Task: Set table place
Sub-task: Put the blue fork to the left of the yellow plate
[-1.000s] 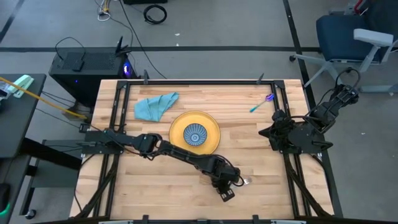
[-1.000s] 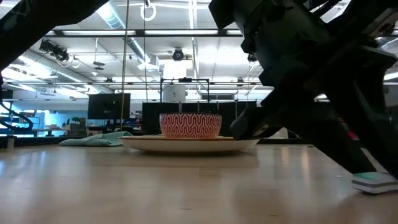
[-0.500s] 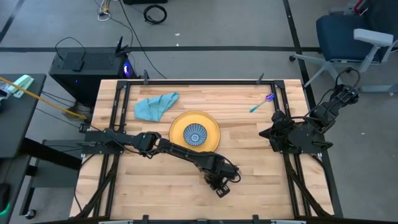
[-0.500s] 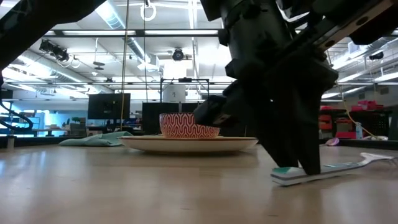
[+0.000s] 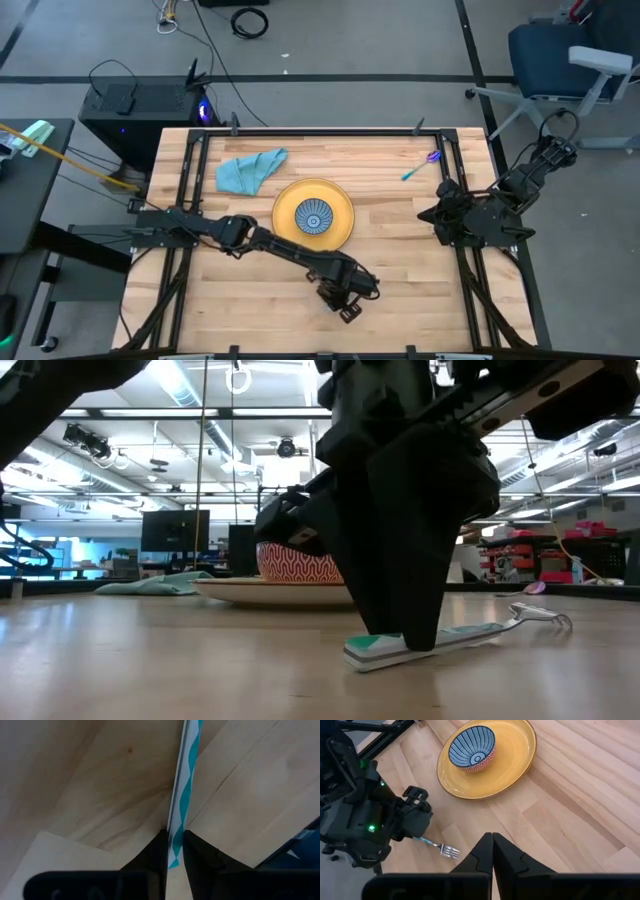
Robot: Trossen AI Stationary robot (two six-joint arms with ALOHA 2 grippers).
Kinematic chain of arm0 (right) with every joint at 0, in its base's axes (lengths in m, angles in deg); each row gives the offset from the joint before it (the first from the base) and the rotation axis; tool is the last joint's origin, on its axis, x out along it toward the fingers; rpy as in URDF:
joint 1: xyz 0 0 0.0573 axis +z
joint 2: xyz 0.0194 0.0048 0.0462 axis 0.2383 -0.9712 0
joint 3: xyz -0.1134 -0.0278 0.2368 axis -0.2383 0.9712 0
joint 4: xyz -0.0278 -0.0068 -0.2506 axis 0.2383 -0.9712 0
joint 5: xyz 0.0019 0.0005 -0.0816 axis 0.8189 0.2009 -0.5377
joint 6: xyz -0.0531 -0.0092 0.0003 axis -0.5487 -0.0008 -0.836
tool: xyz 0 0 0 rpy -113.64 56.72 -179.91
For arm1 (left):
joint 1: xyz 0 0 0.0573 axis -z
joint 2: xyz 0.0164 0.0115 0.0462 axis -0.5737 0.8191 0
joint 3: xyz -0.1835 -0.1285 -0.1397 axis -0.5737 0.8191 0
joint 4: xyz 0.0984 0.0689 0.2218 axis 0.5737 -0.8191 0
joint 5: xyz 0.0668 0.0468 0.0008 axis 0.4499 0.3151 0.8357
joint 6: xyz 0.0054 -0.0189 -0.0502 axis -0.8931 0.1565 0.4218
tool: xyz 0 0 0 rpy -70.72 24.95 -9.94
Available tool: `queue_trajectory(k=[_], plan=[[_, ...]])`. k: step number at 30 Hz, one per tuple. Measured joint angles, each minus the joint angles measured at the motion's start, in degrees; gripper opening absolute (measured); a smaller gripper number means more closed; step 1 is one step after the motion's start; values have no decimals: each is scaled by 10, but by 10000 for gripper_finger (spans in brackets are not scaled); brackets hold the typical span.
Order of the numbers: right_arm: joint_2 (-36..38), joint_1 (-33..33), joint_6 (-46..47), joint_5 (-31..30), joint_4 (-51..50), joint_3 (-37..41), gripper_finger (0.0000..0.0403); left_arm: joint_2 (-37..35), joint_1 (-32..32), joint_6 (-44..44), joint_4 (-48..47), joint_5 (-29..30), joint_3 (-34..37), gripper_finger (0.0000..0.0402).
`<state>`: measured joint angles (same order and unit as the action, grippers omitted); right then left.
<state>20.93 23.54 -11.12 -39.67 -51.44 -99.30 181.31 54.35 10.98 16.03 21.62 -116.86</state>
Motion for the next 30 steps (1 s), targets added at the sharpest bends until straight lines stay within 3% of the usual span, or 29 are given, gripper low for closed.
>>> queue_trajectory(k=[7,16,24,30], plan=[[0,0,-14,0,-2,0,12,-3,6,-5,14,20,0,61],[0,0,-21,0,-2,0,12,-5,12,-26,26,46,-1,35],[0,0,-25,-1,-9,0,12,-33,18,-28,18,141,2,22],[0,0,-24,-1,-24,0,12,-44,18,-27,4,146,2,5]])
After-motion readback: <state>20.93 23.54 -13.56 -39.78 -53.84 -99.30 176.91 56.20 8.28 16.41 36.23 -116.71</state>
